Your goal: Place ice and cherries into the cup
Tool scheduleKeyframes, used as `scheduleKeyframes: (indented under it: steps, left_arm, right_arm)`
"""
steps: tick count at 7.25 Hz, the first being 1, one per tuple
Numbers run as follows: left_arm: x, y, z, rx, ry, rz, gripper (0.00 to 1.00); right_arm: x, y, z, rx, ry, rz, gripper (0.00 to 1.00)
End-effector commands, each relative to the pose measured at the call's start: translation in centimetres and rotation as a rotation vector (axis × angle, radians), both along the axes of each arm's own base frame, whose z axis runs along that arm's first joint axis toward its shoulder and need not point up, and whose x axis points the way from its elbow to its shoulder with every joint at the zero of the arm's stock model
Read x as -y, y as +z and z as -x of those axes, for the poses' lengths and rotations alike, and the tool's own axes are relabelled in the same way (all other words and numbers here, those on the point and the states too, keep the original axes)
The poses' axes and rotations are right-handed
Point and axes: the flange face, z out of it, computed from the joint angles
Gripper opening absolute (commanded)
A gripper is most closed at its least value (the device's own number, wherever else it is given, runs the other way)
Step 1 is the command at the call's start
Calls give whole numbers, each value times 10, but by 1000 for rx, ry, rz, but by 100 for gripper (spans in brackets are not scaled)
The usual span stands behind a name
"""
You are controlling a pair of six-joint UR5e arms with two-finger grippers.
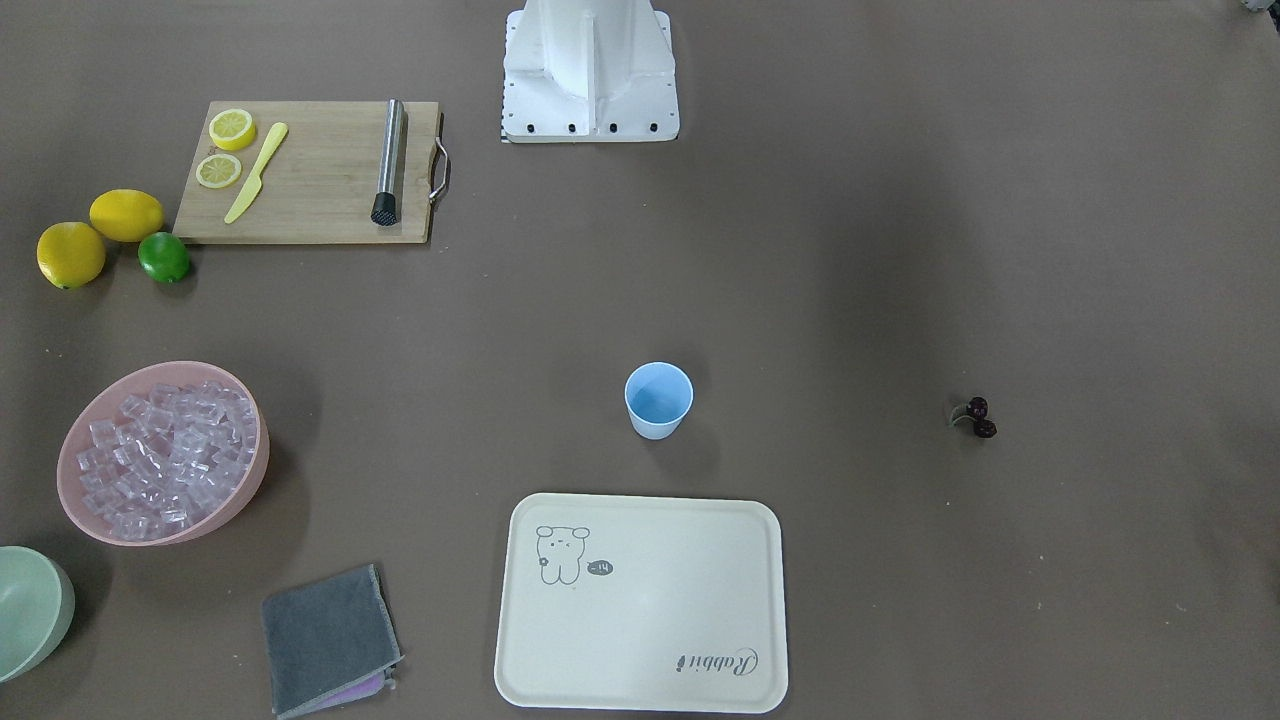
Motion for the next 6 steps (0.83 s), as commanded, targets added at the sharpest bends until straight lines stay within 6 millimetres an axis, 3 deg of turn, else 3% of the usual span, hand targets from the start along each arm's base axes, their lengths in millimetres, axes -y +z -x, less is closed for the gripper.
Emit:
scheduleKeyframes:
  steps: [1,2,3,5,6]
  left_arm:
    - [-1,-3,1,0,-2,-6,98]
    - [0,0,0,-1,1,0,98]
    - [1,1,0,0,2,1,98]
    - [-1,-4,2,-1,-1,-12,98]
    - [-1,-3,2,-1,-1,-11,98]
  right_arm:
    - [13,-13,106,-21,-149,-158,99]
    - [29,-15,132,-67,-180,-220,99]
    - [30,-6,163,-72,-225,-220,99]
    - [45,3,196,-62,-258,-238,98]
    - [59,-16,221,-53,-281,-266,98]
